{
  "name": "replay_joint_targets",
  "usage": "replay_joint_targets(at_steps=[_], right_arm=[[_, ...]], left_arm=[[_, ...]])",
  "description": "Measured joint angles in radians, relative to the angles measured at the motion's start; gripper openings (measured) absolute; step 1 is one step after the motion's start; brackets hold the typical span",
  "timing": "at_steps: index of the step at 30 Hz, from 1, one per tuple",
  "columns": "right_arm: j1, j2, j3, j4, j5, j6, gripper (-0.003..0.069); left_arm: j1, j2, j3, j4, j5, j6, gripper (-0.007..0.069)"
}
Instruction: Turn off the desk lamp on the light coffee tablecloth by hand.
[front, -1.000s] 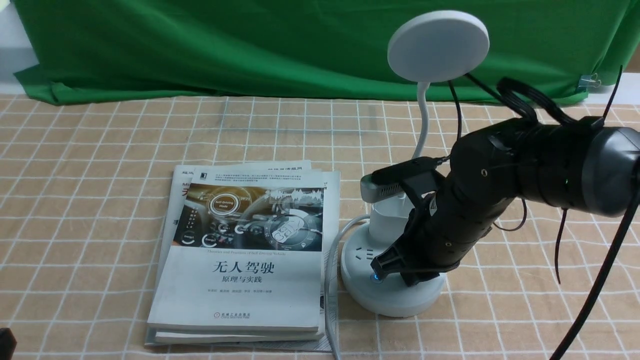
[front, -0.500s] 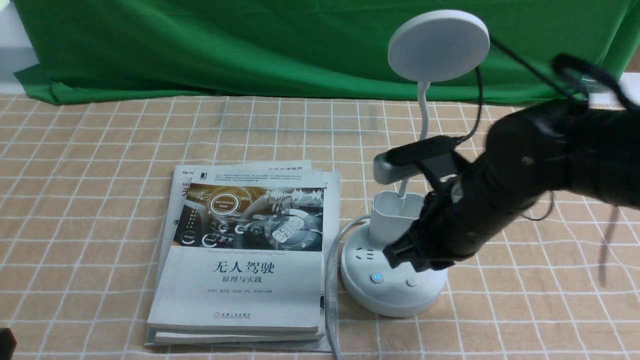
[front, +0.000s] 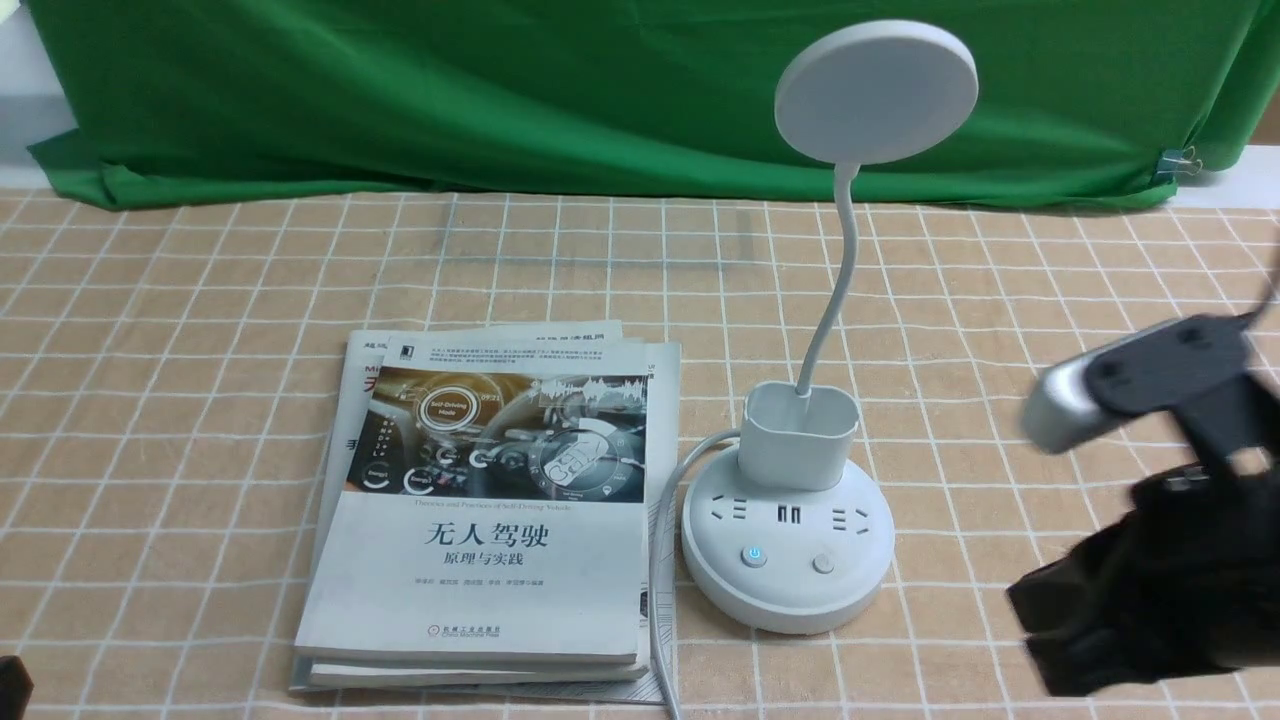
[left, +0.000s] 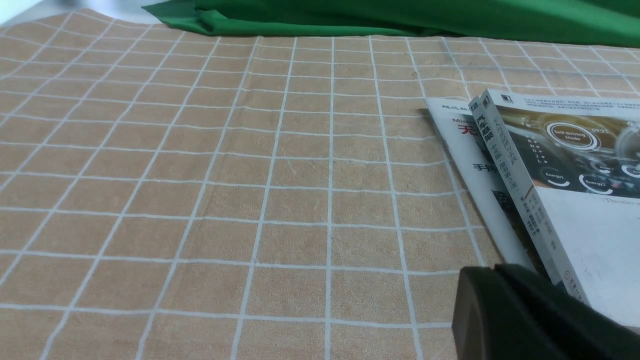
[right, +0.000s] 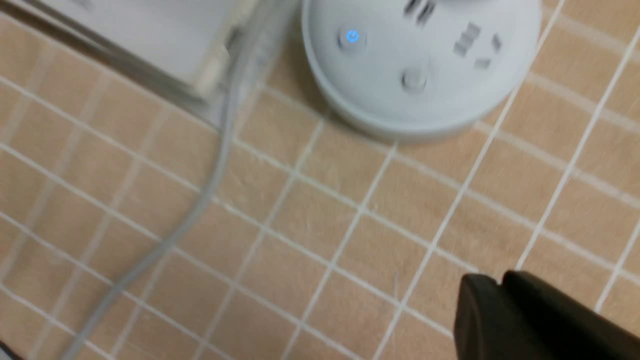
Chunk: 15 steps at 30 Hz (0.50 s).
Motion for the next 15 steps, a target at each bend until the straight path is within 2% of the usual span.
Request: replay_joint_targets(at_steps=[6,11,15], right_arm=[[0.0,-0.16,0.001,-0.019,-0.051,0.0,0.0062],[-0.004,-0.258,0.045,-0.065,-0.098,0.0,0.0028],[-0.119,-0.4,0.207,-0.086,-0.251,-0.006,0.0027]], left_arm=[[0.0,0.0,0.0,0.0,0.0,0.0,0.0005],[0.0,0.0,0.0,0.0,0.0,0.0,0.0005],[0.0,0.0,0.0,0.0,0.0,0.0,0.0005]])
